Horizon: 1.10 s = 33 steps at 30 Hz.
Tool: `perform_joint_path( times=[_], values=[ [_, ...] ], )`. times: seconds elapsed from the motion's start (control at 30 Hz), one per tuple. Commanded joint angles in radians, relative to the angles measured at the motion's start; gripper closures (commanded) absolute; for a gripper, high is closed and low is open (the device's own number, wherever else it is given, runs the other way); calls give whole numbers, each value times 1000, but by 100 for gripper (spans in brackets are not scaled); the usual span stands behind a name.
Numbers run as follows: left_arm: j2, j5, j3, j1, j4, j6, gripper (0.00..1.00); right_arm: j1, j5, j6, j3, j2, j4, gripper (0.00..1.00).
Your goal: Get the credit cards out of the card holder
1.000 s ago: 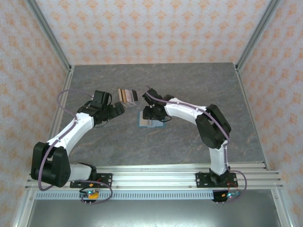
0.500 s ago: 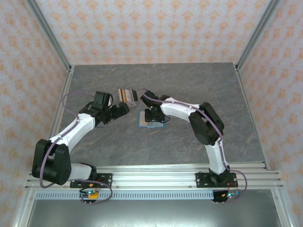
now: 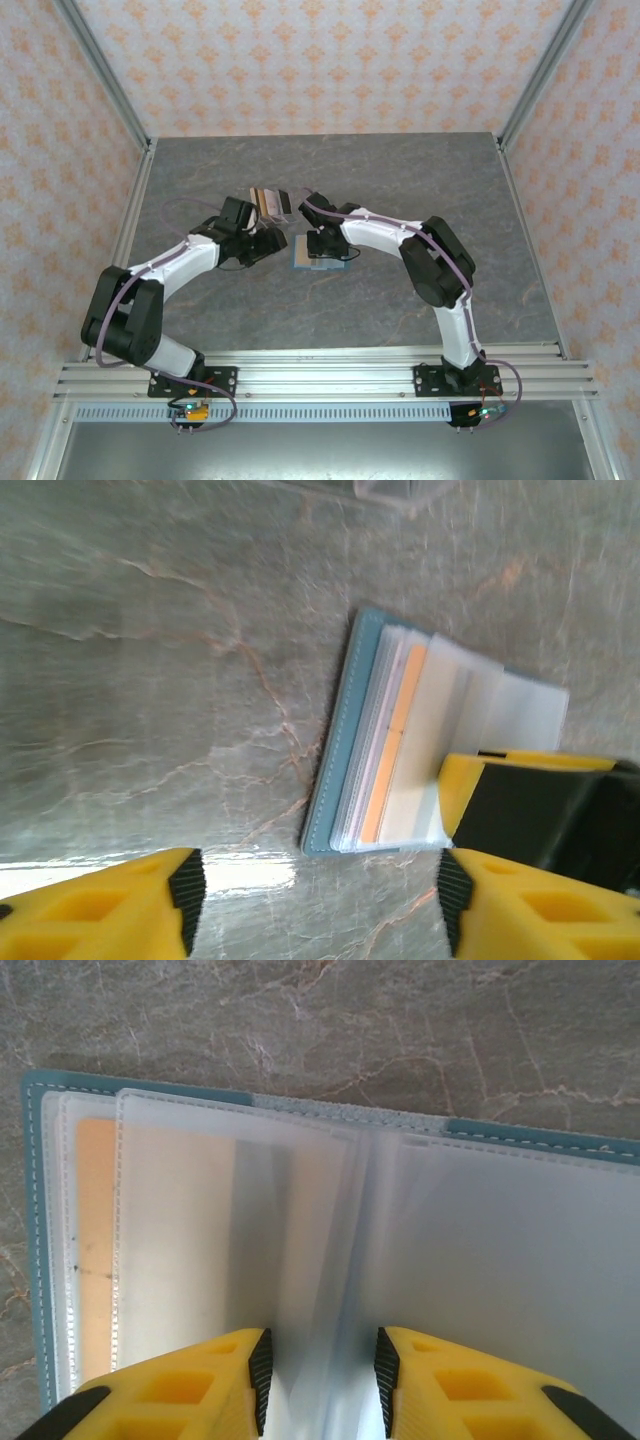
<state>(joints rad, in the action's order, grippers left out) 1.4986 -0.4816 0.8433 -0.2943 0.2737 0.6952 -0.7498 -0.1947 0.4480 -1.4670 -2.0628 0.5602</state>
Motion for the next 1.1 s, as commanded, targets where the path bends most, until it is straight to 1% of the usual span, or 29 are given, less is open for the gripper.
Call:
perform_joint_path(
  times=[0.0,0.17,0.33,0.4,0.73,0.9,1.07],
  values=[
    [40,-46,38,-32,-65,34,42,15,11,7,60,-14,19,65],
    [112,-86,70,-75,-112,68,51,26,-11,15,88,3,-9,66],
    [168,-92,106,-104,-119,74,62,38,-36,19,109,19,-32,66],
    [183,-91,115,-107,-119,81,65,42,-50,18,118,25,-42,66],
    [255,-77,145,-111,-95,78,68,61,-99,29,151,47,-86,67],
    [284,-72,154,-111,-89,72,68,71,-144,29,179,66,-133,67],
    [299,-71,160,-111,-75,65,68,82,-161,41,194,71,-150,69]
  ],
)
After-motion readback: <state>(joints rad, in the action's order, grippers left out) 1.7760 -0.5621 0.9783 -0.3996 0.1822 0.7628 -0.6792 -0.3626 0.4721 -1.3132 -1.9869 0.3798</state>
